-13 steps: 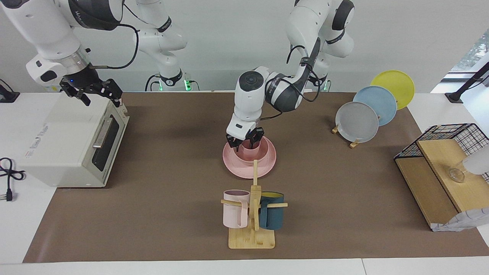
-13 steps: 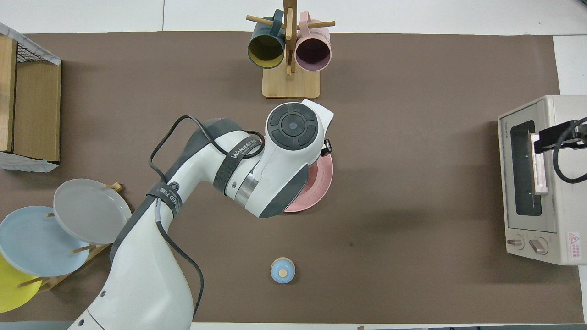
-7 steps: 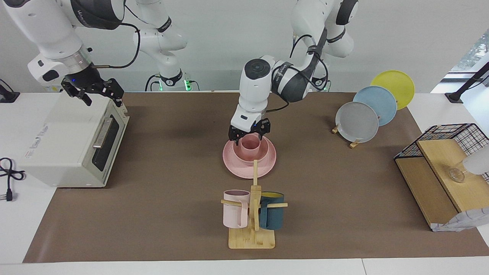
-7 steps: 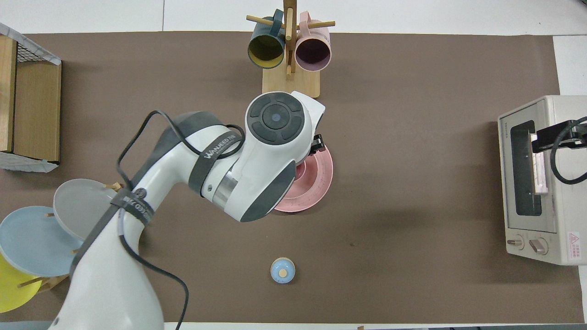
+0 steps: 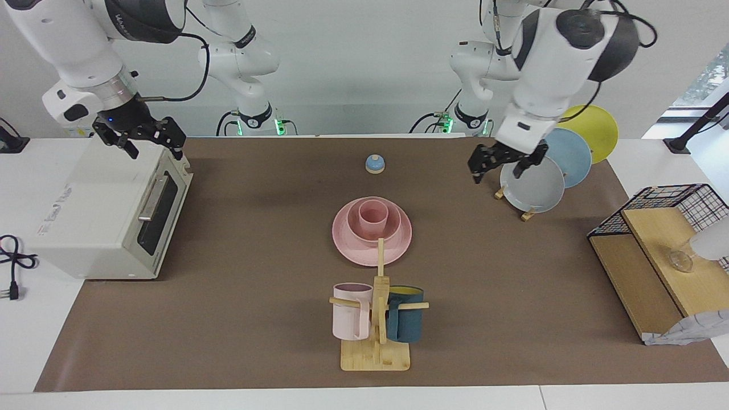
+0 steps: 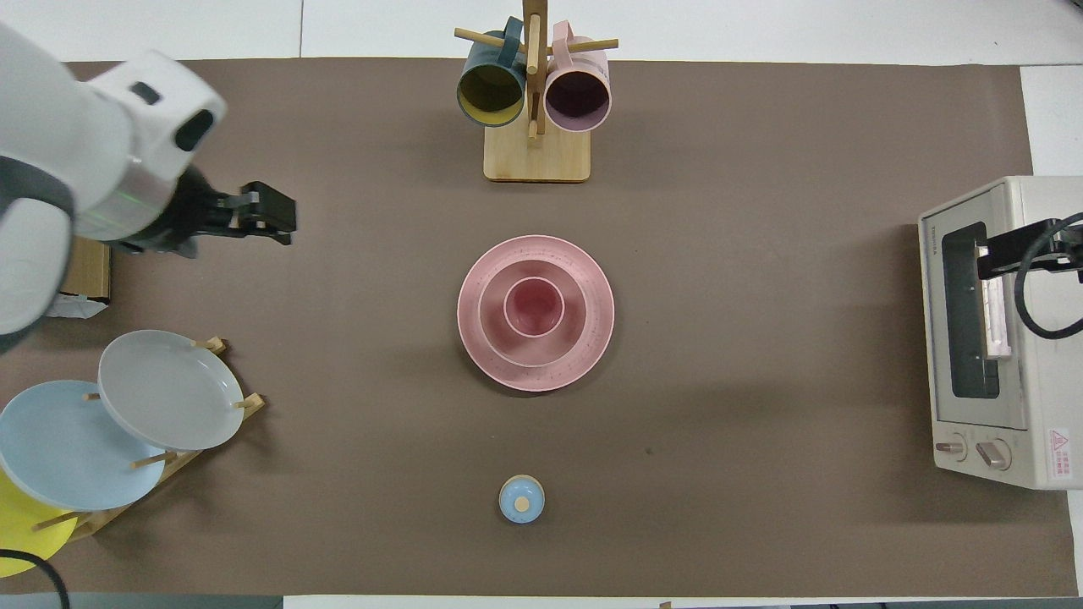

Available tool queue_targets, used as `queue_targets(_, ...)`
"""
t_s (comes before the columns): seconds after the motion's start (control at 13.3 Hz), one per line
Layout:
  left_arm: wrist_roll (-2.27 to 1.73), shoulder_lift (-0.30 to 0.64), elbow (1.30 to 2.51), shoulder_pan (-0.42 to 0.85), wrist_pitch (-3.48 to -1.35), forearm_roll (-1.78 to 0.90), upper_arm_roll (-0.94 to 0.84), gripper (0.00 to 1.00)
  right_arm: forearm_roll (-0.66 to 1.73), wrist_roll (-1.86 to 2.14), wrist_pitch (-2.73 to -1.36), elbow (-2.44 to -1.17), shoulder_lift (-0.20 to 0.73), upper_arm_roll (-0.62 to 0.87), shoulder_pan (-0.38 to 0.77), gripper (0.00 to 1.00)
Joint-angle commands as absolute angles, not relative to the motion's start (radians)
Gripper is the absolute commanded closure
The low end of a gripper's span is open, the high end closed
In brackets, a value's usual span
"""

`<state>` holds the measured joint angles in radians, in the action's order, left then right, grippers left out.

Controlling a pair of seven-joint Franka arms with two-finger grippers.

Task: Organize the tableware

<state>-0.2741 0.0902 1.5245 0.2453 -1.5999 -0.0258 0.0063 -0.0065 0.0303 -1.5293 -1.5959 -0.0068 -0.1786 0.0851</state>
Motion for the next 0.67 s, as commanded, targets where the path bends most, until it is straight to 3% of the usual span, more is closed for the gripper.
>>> queue_targets(0.0, -0.064, 0.058, 1.568, 0.117, -1.583, -0.025, -0.006, 0.00, 0.014, 0.023, -1.528, -1.603, -0.018, -0.173, 0.080, 0.00)
queue_targets(0.22, 0.014, 0.034, 1.620, 0.057, -1.617, -0.023, -0.005, 0.00, 0.015, 0.021, -1.525, -1.601, -0.018, -0.173, 0.078, 0.00)
queue_targets(0.6, -0.024, 0.046, 1.513, 0.086, -1.471, -0.020, -0.006, 0.00, 0.017, 0.020, -1.522, -1.595, -0.017, -0.173, 0.081, 0.00)
